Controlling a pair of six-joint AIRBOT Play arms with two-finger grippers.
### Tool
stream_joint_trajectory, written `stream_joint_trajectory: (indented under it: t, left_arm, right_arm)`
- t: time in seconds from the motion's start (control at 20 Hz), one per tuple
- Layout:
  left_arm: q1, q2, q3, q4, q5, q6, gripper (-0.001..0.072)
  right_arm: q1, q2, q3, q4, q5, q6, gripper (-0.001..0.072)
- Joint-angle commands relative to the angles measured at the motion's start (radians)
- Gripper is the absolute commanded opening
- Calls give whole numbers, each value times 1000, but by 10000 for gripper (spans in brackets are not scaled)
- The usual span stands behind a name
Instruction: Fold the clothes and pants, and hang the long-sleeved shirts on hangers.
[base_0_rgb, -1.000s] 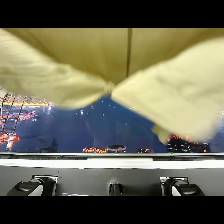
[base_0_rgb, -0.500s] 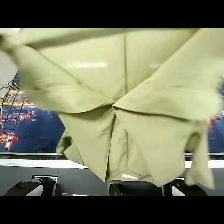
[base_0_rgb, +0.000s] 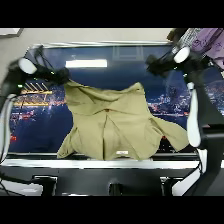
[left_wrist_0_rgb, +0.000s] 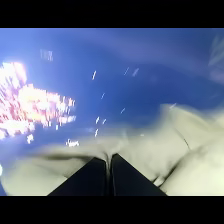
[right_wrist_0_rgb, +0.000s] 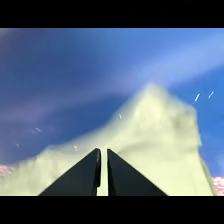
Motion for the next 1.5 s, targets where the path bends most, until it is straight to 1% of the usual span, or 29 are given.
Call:
stream_joint_trajectory:
  t: [0.0,0.05,0.1,0.15,0.2,0.25,0.3,0.35,0.45,0.55,0.6,0.65,0.7,0.8,0.9,0.95,1.05,1.2,1.3,1.45]
  left_arm:
    - [-3,-124,-3,-74,9,0,58]
    - [3,-119,2,-74,4,0,213]
    - [11,-108,16,-72,-19,3,424]
    - [21,-92,37,-69,-56,17,573]
    - [31,-69,57,-57,-100,36,609]
    - [43,-34,70,-34,-146,47,612]
    - [53,8,69,-3,-183,46,612]
    - [55,56,65,40,-234,47,612]
    - [43,160,6,117,-299,49,612]
    - [18,288,-138,126,-307,49,612]
    - [-2,349,-216,127,-306,48,612]
    - [-28,414,-301,129,-302,43,612]
    - [-55,468,-375,134,-297,32,611]
    - [-115,560,-507,138,-282,-16,612]
    - [-180,609,-600,138,-282,-72,612]
    - [-215,620,-632,138,-282,-96,611]
    - [-283,619,-668,145,-280,-122,612]
    - [-376,615,-690,219,-281,-198,612]
    - [-413,615,-691,239,-280,-241,612]
    - [-428,615,-691,238,-280,-255,612]
  right_arm:
    - [12,-102,-1,26,18,-11,210]
    - [3,-79,-1,13,46,-32,354]
    - [-6,-48,-1,0,86,-84,368]
    - [-18,-3,-1,-37,146,-142,370]
    - [-31,45,-1,-106,212,-179,402]
    - [-37,101,-1,-200,290,-217,429]
    - [-37,153,-1,-291,370,-258,430]
    - [-52,203,-17,-309,412,-243,430]
    - [-47,330,-145,-294,442,-251,430]
    - [-10,479,-367,-286,451,-249,435]
    - [26,564,-498,-286,442,-237,462]
    - [67,644,-620,-286,419,-205,462]
    - [119,731,-751,-286,381,-150,462]
    - [240,877,-987,-298,305,-25,464]
    - [361,978,-1191,-301,260,105,464]
    - [418,1009,-1265,-301,252,166,464]
    - [540,1044,-1368,-316,214,247,464]
    - [690,1027,-1431,-394,139,368,464]
    - [732,990,-1434,-426,88,411,464]
    - [734,912,-1434,-415,1,410,465]
